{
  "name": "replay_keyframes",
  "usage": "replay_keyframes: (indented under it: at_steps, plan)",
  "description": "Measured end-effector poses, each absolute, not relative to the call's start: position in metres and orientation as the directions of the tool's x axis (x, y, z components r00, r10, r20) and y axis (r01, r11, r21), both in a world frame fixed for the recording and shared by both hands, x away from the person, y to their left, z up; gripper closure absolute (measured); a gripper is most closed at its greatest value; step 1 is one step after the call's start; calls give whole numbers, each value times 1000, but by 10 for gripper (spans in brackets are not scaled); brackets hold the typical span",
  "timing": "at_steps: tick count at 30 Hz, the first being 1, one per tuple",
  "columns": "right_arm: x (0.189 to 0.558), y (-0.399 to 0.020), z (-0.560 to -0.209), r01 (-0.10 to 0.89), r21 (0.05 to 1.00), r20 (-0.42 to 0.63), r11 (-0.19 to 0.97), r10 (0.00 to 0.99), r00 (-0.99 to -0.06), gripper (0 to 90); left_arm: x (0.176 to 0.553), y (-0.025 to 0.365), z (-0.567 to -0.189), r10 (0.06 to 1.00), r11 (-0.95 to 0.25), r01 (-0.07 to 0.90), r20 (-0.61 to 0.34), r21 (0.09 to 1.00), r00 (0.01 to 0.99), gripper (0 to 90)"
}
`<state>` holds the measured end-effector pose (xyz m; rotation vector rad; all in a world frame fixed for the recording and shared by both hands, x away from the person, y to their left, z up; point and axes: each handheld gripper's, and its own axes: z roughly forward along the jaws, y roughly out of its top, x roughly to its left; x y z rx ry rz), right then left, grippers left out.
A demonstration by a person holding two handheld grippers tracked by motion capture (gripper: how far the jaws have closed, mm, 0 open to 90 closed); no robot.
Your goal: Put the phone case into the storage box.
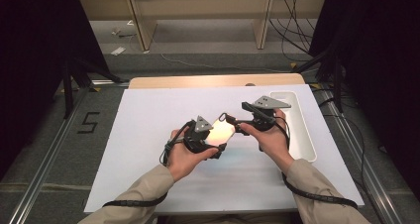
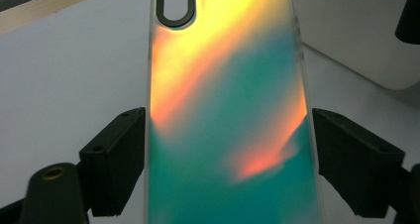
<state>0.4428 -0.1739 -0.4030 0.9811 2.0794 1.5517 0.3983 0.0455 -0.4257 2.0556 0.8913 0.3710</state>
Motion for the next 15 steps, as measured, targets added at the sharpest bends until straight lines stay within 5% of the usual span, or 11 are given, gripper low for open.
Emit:
replay_keyframes:
  at_steps: [15]
  plan:
    - [451,-167,-415,367,917,156,153,711,-686,200,393,39,-425,691,-401,445,-54,800,721,168]
